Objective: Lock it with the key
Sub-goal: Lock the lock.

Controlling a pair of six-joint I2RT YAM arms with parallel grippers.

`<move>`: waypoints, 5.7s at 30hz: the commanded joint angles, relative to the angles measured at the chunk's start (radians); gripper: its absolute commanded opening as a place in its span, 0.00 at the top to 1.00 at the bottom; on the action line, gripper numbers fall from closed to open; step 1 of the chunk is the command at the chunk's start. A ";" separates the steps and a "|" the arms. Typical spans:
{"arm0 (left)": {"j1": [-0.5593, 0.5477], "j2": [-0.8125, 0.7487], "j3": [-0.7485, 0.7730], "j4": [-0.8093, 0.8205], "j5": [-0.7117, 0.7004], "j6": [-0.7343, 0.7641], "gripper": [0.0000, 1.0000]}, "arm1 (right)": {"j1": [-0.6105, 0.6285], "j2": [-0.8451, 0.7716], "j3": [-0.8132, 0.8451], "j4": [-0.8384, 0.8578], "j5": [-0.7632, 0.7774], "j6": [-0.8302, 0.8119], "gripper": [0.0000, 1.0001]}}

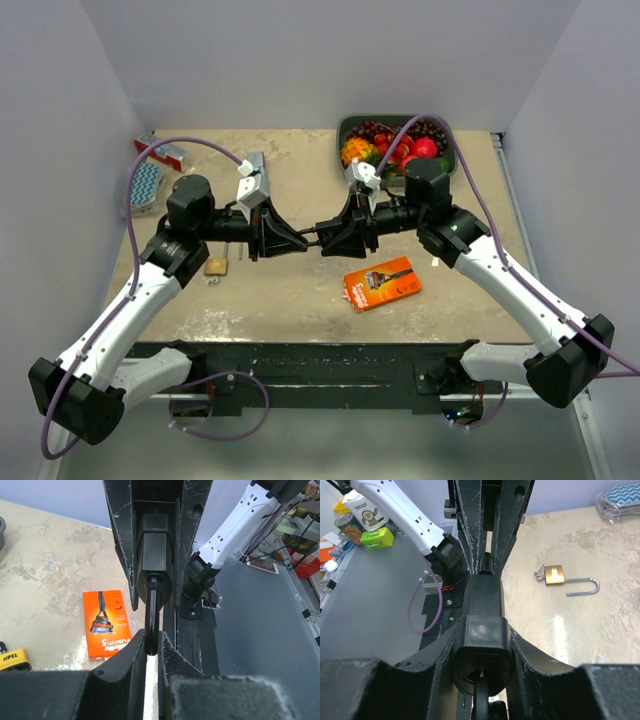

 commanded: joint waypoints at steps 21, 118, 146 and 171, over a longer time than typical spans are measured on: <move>-0.134 0.099 0.143 0.454 -0.044 -0.207 1.00 | 0.192 0.074 -0.037 0.061 0.000 -0.034 1.00; 0.060 0.073 0.156 -0.546 0.002 0.637 0.61 | -0.011 0.097 0.122 -0.255 -0.069 -0.171 1.00; -0.072 0.090 0.067 -0.083 0.070 0.178 1.00 | 0.063 0.125 0.130 -0.167 0.000 -0.164 1.00; -0.171 0.141 0.015 0.576 0.051 -0.292 1.00 | 0.167 0.211 0.095 0.024 -0.037 -0.103 1.00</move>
